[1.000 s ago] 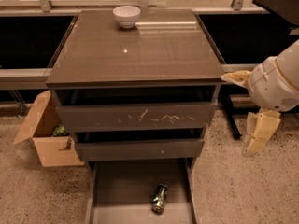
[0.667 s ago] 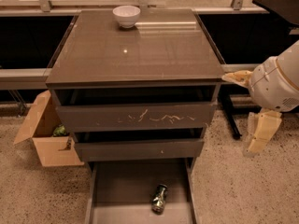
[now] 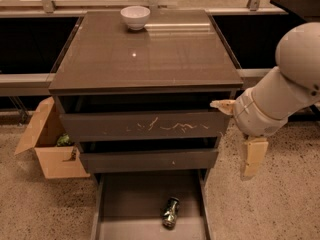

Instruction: Pick green can from bottom drawer and place on counter

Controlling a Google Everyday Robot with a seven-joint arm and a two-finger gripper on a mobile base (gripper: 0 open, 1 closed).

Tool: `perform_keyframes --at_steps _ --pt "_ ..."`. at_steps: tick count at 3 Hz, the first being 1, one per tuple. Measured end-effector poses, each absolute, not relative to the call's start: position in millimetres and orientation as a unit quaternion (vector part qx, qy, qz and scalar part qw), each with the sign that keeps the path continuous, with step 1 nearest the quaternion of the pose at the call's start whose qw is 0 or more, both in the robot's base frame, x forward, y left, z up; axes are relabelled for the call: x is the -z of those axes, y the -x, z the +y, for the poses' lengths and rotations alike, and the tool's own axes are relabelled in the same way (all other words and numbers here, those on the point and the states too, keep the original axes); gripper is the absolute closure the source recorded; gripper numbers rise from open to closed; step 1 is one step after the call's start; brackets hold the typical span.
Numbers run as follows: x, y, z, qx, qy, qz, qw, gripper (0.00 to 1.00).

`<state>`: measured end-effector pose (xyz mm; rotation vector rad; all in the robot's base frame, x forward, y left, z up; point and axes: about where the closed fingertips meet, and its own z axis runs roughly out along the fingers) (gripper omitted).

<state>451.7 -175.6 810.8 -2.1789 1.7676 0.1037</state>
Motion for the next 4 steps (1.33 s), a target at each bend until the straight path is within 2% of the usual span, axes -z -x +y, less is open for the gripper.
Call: perform_keyframes --at_steps 2,4 --pt "-708.4 -464.5 -142.1 -0.08 0.805 0.562 0.173 0.0" --pt "-691.3 -466.2 -135.4 -0.074 0.812 0.553 0.172 0.0"
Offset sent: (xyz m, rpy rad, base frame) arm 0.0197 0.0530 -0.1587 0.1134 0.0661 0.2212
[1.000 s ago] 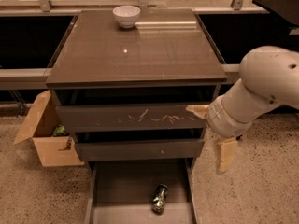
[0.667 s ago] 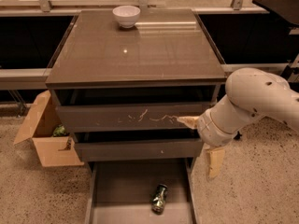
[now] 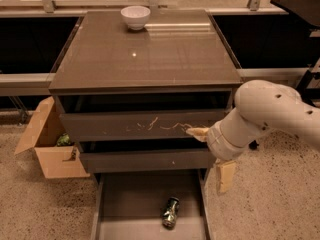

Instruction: Pick green can from bottom drawer and place on counter

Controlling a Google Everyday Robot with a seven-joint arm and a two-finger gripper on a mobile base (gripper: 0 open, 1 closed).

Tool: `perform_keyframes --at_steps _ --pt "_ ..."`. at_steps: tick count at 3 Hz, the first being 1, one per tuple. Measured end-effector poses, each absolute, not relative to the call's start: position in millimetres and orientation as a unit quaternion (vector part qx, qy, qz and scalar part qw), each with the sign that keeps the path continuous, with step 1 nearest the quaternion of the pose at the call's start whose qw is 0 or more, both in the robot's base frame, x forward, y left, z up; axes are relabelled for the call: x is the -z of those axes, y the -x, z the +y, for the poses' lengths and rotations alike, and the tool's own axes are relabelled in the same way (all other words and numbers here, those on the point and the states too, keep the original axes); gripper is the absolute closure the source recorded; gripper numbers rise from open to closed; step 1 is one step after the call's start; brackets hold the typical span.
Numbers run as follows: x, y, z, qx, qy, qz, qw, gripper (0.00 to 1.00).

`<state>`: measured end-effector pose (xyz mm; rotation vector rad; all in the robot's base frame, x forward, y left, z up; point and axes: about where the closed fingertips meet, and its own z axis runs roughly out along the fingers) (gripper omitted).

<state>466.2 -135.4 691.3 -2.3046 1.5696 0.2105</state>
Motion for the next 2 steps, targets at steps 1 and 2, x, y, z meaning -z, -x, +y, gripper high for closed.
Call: perform_keyframes --at_steps 1,2 --pt "-631.3 -473.8 -114.3 -0.053 0.845 0.508 0.161 0.0" --pt "-591.0 -480.0 -102.2 -0.049 0.862 0.478 0.163 0.0"
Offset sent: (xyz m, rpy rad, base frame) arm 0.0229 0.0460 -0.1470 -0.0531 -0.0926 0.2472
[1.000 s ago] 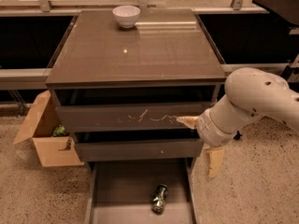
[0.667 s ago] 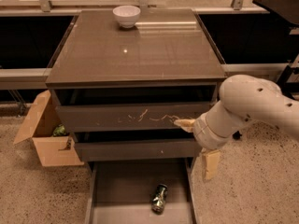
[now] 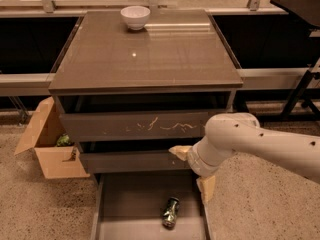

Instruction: Pick green can from bottom drawer and place on counter

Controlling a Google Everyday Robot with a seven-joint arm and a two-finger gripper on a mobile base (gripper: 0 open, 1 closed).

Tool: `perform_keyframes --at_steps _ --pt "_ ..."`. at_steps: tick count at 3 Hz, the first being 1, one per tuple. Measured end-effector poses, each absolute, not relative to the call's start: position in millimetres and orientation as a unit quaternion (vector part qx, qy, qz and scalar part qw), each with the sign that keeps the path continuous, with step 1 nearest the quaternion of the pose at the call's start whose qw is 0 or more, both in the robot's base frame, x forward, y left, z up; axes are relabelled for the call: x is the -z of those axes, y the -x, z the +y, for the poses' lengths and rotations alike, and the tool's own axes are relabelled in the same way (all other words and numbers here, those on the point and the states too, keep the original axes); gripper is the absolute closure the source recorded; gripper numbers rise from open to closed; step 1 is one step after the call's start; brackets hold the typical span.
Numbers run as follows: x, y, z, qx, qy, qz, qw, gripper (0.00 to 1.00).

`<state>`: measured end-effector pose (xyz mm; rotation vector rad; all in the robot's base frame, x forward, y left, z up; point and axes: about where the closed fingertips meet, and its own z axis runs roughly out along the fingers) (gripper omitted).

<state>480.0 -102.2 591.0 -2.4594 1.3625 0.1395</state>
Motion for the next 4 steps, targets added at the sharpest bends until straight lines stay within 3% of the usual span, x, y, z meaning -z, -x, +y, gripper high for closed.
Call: perform_keyframes --at_steps 2,4 --pt "-506.3 -486.6 -51.7 -0.084 0.884 0.423 0.18 0.0" --pt "-486.0 -483.9 -47.9 -0.085 0.886 0.419 0.18 0.0"
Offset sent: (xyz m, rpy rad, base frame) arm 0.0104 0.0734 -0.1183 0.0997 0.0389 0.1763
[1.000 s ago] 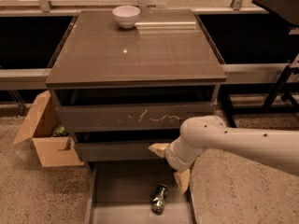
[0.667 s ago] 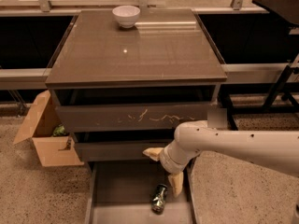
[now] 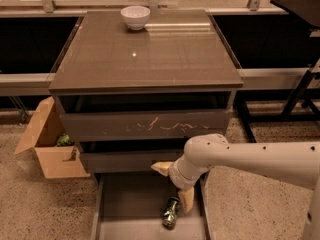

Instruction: Pick green can from bottom drawer and place on counter

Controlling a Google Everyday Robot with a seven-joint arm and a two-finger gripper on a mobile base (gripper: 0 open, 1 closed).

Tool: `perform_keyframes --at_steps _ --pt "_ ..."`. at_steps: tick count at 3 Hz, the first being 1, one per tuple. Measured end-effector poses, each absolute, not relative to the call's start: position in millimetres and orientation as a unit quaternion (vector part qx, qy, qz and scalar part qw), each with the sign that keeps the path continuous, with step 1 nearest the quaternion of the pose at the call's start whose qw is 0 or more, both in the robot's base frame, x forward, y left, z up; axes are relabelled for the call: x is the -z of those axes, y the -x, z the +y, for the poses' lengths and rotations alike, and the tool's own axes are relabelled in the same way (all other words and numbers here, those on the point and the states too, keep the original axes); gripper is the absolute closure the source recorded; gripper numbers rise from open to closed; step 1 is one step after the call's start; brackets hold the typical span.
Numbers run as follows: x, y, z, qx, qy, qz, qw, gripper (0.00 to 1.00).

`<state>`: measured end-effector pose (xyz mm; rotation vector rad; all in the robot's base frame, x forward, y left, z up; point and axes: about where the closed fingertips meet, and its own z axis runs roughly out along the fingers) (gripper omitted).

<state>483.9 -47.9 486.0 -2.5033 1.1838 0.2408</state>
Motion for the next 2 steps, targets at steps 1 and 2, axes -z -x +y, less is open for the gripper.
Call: perform_keyframes --at_steps 1,2 --pt "-447.8 -483.4 -42.8 -0.093 0.892 0.401 0.186 0.0" --pt "-405.0 -481.2 -39.3 -0.107 0.897 0.382 0.192 0.0"
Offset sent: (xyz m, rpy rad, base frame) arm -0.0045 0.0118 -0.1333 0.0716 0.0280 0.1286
